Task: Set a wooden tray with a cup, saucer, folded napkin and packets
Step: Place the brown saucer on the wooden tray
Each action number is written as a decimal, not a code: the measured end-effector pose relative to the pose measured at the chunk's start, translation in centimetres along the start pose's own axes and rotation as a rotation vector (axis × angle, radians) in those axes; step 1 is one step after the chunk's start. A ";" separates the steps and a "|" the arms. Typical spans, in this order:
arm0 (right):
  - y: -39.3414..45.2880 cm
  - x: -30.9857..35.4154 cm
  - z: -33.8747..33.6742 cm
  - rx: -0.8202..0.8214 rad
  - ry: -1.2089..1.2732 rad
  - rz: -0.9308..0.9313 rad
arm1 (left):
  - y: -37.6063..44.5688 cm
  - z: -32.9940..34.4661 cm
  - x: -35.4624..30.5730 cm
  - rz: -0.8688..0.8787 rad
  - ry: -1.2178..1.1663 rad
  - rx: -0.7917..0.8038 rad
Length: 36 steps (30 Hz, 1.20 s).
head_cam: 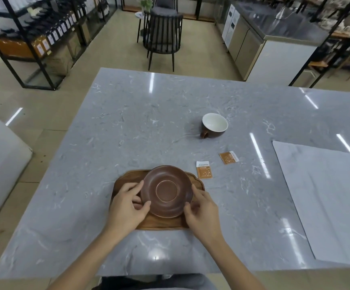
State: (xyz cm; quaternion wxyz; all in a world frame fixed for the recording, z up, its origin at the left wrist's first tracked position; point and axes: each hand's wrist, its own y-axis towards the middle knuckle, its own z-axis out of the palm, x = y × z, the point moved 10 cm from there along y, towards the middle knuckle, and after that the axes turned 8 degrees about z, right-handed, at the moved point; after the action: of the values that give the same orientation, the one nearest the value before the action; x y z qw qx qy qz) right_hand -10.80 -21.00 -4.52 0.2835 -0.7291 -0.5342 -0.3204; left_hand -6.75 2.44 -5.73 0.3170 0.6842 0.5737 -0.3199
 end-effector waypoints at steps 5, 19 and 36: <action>-0.3 -0.1 0.0 -0.010 0.003 0.003 | -0.7 0.4 0.5 -0.017 -0.029 -0.006; -0.6 -1.6 1.1 0.138 0.009 -0.035 | -1.8 2.0 1.0 0.039 -0.002 0.124; -0.7 -2.2 1.7 0.215 0.024 -0.015 | -2.1 2.8 1.7 -0.016 -0.101 0.164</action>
State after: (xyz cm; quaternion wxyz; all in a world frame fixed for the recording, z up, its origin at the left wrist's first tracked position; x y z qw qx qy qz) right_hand -11.62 -20.80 -7.26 0.3641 -0.6867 -0.5672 -0.2723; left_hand -8.80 1.47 -8.87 0.2861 0.6860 0.5343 -0.4025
